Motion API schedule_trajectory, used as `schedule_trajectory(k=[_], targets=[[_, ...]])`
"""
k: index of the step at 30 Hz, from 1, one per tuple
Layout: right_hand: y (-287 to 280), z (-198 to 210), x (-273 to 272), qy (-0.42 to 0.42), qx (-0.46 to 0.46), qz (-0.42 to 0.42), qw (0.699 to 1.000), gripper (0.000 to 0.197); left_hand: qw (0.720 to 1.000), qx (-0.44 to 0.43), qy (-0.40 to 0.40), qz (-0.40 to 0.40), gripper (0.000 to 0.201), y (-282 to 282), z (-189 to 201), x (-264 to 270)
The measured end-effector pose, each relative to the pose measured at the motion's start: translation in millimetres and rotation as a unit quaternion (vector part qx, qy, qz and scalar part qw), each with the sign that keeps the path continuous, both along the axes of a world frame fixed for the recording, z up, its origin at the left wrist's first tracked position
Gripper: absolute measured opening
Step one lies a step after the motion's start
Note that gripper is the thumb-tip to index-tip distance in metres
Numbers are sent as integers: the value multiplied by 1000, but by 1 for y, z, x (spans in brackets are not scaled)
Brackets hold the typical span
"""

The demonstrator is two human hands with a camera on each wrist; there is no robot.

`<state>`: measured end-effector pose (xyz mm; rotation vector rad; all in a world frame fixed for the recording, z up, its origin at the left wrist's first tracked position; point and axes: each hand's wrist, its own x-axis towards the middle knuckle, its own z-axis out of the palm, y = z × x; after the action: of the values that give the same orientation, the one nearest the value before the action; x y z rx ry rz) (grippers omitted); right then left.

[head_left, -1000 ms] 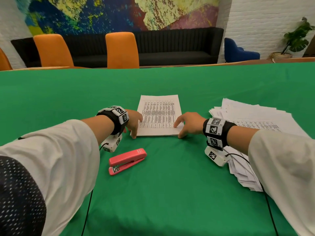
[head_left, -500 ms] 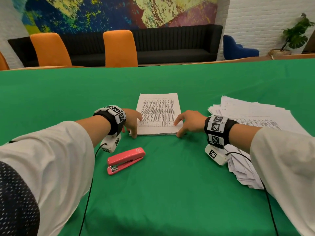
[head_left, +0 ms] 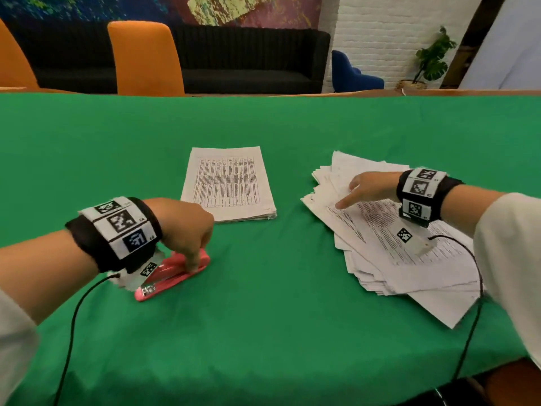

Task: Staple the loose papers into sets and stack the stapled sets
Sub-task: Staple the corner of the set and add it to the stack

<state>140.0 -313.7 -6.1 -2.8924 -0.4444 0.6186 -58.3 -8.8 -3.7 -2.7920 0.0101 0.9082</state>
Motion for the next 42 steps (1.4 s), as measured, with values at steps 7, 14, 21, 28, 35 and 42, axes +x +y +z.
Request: schedule_trajectory(k=[7,14,21,28,35,42], targets=[[-11,-5,-52,18,-25,105,994,83,977,-95,-101,-160,20,-22,-9,-2],[-26,-3,-57,-16,60,101,993,74,950,-203,-181,-155,26,-25,-16,-14],[-50,-15,-25,-23,-67,-30,997,119,937,-224,-267,38,42,-14,-28,-18],[-51,-19,-17,21,43,-74,996,56,921,-178,-344,-45,49,-50,-18,-29],[-86,2,-11,68,213,-142,964,71,971,-200,-122,44,58,-104,-16,26],[-151,45,-2,127,344,-159,916,51,983,-158,-79,49,61,-135,-28,62]])
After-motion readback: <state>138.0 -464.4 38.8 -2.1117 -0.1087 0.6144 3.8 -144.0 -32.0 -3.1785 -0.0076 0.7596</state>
